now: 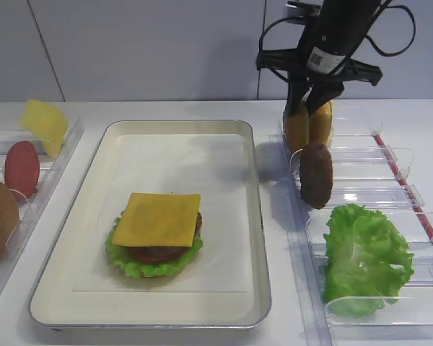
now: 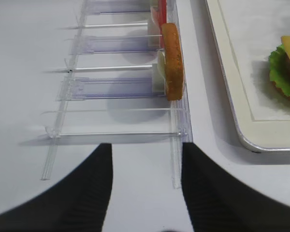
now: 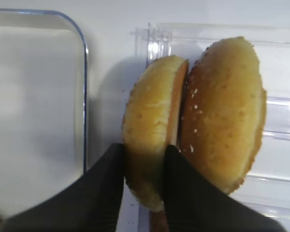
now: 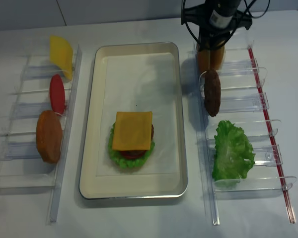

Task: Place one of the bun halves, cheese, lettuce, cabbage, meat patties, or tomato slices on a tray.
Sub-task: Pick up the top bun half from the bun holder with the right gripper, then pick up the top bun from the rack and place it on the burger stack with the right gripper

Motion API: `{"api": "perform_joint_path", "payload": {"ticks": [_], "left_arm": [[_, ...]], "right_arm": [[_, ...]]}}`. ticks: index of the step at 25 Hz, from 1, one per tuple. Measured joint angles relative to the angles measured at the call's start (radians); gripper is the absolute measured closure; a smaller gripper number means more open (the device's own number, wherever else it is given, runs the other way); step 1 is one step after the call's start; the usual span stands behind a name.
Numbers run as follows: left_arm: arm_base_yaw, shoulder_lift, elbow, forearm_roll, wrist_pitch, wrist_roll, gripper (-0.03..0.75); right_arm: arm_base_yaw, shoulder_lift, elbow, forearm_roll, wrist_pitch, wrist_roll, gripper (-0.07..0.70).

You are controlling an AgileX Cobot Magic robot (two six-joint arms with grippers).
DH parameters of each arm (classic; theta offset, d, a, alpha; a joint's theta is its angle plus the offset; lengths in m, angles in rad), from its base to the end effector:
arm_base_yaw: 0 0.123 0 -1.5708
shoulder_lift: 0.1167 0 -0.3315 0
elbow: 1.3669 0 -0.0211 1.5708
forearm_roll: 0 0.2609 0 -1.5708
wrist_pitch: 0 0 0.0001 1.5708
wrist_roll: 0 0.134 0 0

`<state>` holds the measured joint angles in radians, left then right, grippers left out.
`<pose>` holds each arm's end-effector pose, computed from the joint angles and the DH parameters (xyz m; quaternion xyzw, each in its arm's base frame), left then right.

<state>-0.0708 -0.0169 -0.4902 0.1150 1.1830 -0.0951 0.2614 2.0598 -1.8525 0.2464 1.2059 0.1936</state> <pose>-0.0135 0.0152 0.2458 -0.0166 0.8802 0.0180 0.4739 0.4588 0.1544 0.2589 -0.0039 0.9854 0.1435 0.0911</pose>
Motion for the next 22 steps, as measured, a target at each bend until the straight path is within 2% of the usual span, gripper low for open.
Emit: {"api": "perform_joint_path", "payload": {"ticks": [2,7,10,18,22], "left_arm": [[0.000,0.000,0.000,0.000,0.000,0.000,0.379],[0.000,0.000,0.000,0.000,0.000,0.000,0.379],[0.000,0.000,0.000,0.000,0.000,0.000,0.379],[0.000,0.000,0.000,0.000,0.000,0.000,0.379],[0.000,0.000,0.000,0.000,0.000,0.000,0.379]], "right_arm": [[0.000,0.002,-0.049,0.002,0.025,0.000,0.407],[0.000,-0.004,-0.145,-0.002,0.033,0.000,0.409],[0.000,-0.020,-0.147,0.017,0.037,0.000,0.409],[0.000,-0.065,-0.145,0.254,0.044,-0.105,0.410],[0.000,-0.117,-0.068,0.330,0.042,-0.166,0.410]]}}
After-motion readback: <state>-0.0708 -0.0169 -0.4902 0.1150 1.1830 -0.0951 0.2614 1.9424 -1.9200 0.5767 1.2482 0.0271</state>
